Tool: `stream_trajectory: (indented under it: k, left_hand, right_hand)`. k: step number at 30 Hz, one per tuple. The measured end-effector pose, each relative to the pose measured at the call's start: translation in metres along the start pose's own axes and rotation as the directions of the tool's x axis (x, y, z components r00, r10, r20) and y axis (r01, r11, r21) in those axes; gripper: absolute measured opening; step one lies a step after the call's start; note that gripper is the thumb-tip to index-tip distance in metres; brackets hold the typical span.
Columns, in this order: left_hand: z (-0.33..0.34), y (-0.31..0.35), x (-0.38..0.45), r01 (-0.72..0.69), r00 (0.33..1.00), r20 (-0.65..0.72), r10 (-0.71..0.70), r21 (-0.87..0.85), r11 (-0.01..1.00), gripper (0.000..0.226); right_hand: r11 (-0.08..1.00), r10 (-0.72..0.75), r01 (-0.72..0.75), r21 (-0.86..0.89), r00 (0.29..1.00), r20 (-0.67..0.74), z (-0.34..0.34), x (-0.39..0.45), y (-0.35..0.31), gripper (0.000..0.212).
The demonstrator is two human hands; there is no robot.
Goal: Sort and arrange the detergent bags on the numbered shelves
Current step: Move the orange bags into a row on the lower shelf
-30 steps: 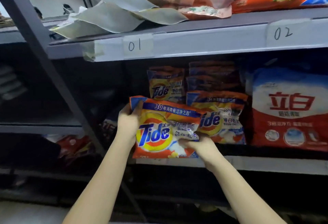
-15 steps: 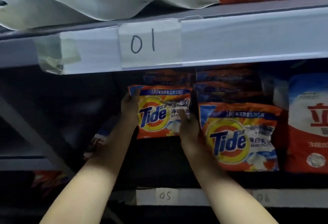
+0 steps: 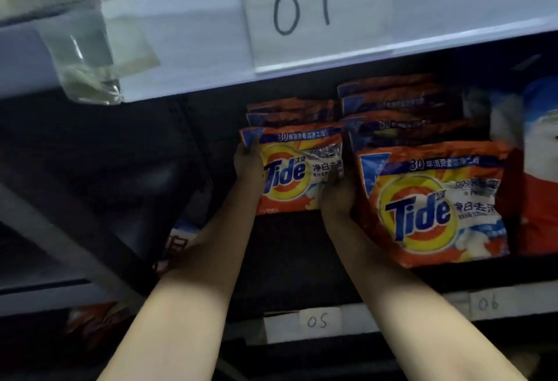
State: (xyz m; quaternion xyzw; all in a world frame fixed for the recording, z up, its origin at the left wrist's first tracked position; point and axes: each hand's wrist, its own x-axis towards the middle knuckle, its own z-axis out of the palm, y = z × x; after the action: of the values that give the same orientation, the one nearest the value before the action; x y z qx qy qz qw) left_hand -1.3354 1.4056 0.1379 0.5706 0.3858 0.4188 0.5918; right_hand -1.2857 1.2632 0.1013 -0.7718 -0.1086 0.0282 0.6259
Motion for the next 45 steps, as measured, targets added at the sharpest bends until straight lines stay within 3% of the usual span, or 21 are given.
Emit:
stream_trajectory:
  k: [2, 4, 8, 10, 13, 16, 19, 21, 24, 30, 34, 38, 41, 45]
  left_hand:
    - [-0.009, 0.009, -0.014, -0.01, 1.0, -0.011, 0.012, 0.13, 0.991, 0.014]
    - [-0.017, 0.012, -0.031, -0.03, 0.999, 0.025, 0.023, 0.296, 0.955, 0.022]
    - [-0.036, -0.006, -0.073, -0.16, 0.979, 0.193, 0.062, 0.547, 0.822, 0.025]
    - [-0.047, -0.021, -0.096, -0.318, 0.941, 0.306, 0.146, 0.648, 0.692, 0.035]
    - [-0.059, -0.03, -0.128, -0.526, 0.848, 0.484, 0.215, 0.723, 0.447, 0.038]
    - [-0.059, -0.032, -0.155, -0.699, 0.709, 0.678, 0.194, 0.639, 0.321, 0.038]
    - [-0.045, -0.027, -0.184, -0.801, 0.59, 0.798, 0.123, 0.559, 0.213, 0.039]
    - [-0.029, -0.017, -0.209, -0.844, 0.529, 0.848, 0.025, 0.522, 0.122, 0.04]
    - [0.007, 0.001, -0.247, -0.923, 0.385, 0.923, 0.016, 0.385, -0.014, 0.041]
    - [0.095, 0.066, -0.313, -0.981, 0.167, 0.953, 0.251, 0.186, -0.052, 0.037]
    - [0.154, 0.122, -0.343, -0.991, -0.049, 0.889, 0.455, 0.014, -0.133, 0.039]
    - [0.19, 0.194, -0.36, -0.983, -0.091, 0.795, 0.6, 0.025, -0.182, 0.04]
    - [0.214, 0.243, -0.353, -0.992, 0.011, 0.752, 0.659, 0.093, -0.089, 0.032]
    - [0.246, 0.295, -0.326, -0.982, 0.032, 0.712, 0.701, 0.155, -0.112, 0.027]
  right_hand:
    - [0.999, -0.039, 0.036, -0.04, 0.997, -0.065, 0.005, -0.003, 0.002, 0.031]
    - [0.993, -0.115, 0.113, -0.043, 0.992, -0.042, 0.005, -0.013, 0.007, 0.028]
    - [0.946, -0.227, 0.226, -0.232, 0.974, 0.02, -0.006, -0.043, 0.018, 0.049]
    - [0.898, -0.277, 0.29, -0.332, 0.957, 0.087, -0.016, -0.066, 0.022, 0.048]
    - [0.806, -0.298, 0.412, -0.426, 0.903, 0.31, -0.037, -0.096, 0.023, 0.047]
    - [0.71, -0.283, 0.489, -0.507, 0.857, 0.43, -0.071, -0.115, 0.026, 0.044]
    - [0.628, -0.369, 0.558, -0.542, 0.827, 0.423, -0.123, -0.127, 0.035, 0.043]
    - [0.587, -0.338, 0.554, -0.59, 0.831, 0.442, -0.166, -0.131, 0.036, 0.04]
    - [0.521, -0.342, 0.541, -0.66, 0.841, 0.42, -0.233, -0.124, 0.028, 0.039]
    - [0.523, -0.455, 0.5, -0.69, 0.848, 0.271, -0.367, -0.085, -0.016, 0.036]
    - [0.496, -0.549, 0.5, -0.71, 0.814, 0.19, -0.441, -0.045, -0.061, 0.037]
    - [0.501, -0.652, 0.536, -0.68, 0.75, 0.111, -0.486, -0.008, -0.113, 0.038]
    - [0.512, -0.677, 0.561, -0.65, 0.73, 0.097, -0.497, 0.027, -0.149, 0.037]
    - [0.49, -0.68, 0.575, -0.655, 0.722, 0.124, -0.5, 0.077, -0.187, 0.036]
